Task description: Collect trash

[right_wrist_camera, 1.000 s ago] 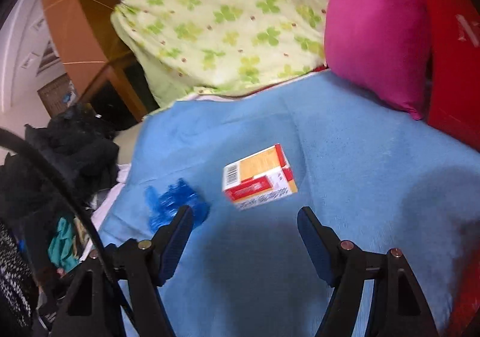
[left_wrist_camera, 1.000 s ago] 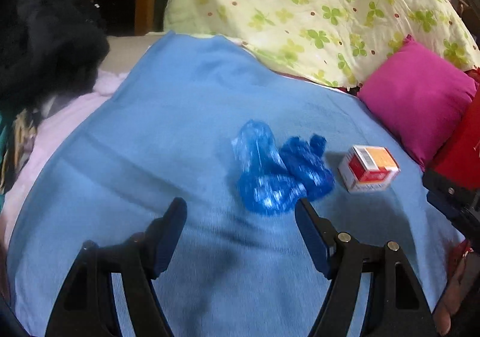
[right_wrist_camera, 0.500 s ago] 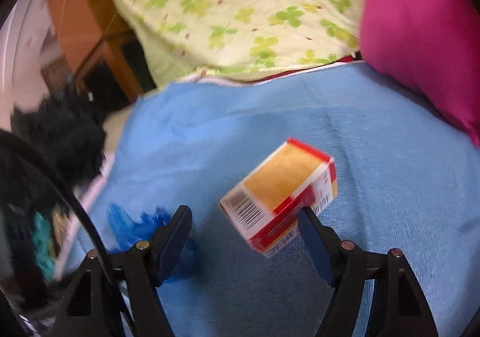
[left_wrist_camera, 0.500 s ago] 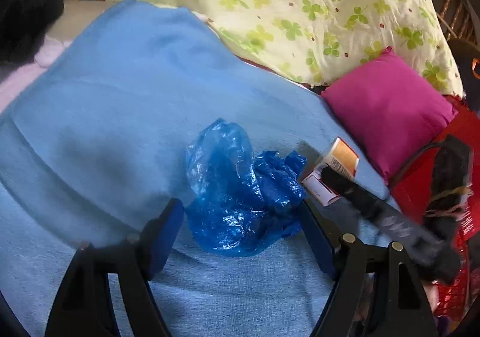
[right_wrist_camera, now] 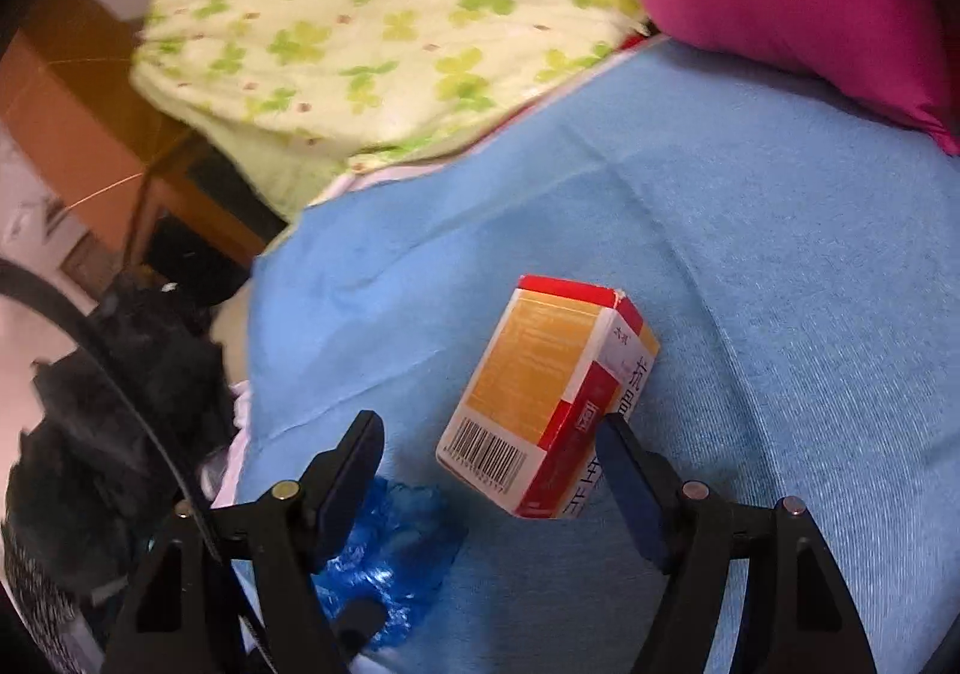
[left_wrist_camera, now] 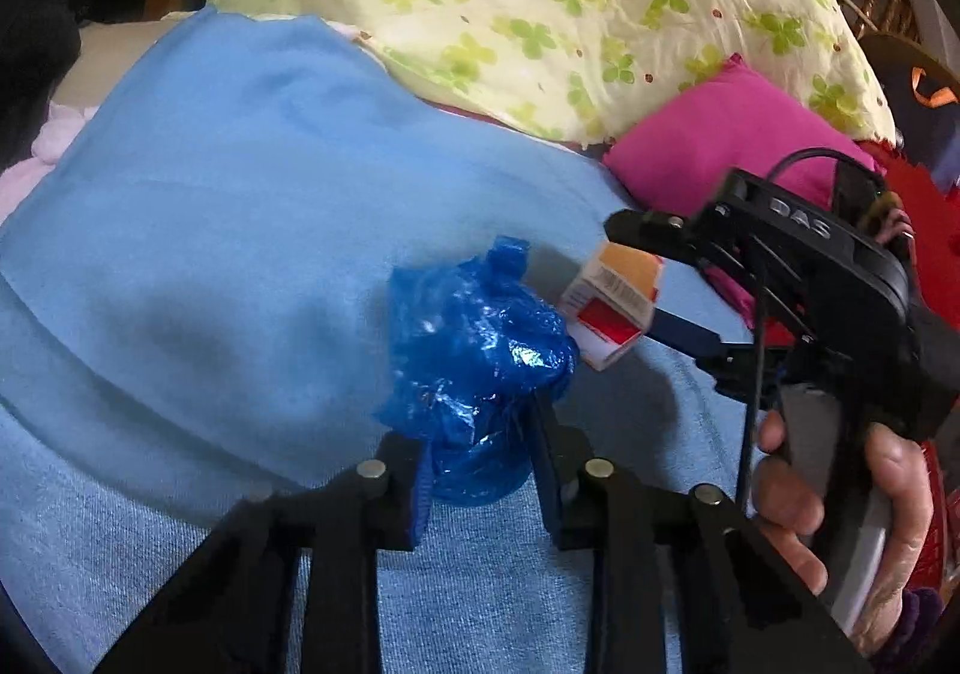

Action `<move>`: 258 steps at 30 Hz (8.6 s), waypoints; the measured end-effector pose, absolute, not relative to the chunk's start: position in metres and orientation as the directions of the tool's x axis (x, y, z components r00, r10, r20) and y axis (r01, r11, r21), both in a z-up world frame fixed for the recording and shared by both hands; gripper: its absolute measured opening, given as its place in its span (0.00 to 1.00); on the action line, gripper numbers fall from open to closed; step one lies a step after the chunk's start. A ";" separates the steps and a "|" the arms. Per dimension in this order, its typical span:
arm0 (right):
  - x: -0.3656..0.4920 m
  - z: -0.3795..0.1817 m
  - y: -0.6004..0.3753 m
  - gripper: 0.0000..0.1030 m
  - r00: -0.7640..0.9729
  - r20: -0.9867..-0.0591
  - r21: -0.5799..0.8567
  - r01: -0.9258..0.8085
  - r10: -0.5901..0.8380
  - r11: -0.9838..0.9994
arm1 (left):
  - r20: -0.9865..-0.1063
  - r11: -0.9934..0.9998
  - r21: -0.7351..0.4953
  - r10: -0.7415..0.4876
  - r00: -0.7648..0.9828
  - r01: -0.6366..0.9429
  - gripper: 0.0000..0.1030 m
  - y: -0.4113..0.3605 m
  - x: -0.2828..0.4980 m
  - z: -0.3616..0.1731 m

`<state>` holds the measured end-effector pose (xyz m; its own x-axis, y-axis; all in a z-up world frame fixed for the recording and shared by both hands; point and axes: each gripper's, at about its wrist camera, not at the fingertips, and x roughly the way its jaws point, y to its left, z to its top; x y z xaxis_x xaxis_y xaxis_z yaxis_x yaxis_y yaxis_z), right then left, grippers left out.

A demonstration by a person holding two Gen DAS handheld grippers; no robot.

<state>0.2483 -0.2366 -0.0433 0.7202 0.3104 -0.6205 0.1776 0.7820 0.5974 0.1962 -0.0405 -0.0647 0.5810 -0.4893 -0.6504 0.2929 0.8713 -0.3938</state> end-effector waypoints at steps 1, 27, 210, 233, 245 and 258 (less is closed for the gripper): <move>0.250 -0.042 -0.236 0.74 0.723 -0.617 0.611 0.192 0.310 0.768 | -0.648 0.872 -0.394 -0.488 0.584 0.291 0.27 -0.039 0.195 -0.064; 0.171 -0.024 -0.237 0.59 0.715 -0.674 0.415 0.157 0.187 0.896 | -0.562 0.881 -0.308 -0.473 0.679 0.359 0.17 -0.019 0.115 -0.004; -0.298 0.123 -0.268 0.74 0.899 -0.382 0.167 0.295 -0.214 0.941 | -0.492 0.952 0.159 -0.151 0.857 0.260 0.94 -0.093 -0.196 0.146; -0.301 0.110 -0.287 0.74 0.879 -0.415 0.199 0.341 -0.236 0.919 | -0.509 0.932 0.203 -0.162 0.846 0.301 0.94 -0.107 -0.202 0.136; -0.300 0.107 -0.291 0.74 0.870 -0.426 0.202 0.358 -0.247 0.912 | -0.519 0.924 0.210 -0.172 0.837 0.320 0.94 -0.111 -0.203 0.134; -0.299 0.102 -0.294 0.74 0.863 -0.440 0.207 0.367 -0.248 0.907 | -0.534 0.920 0.202 -0.184 0.826 0.335 0.94 -0.109 -0.201 0.131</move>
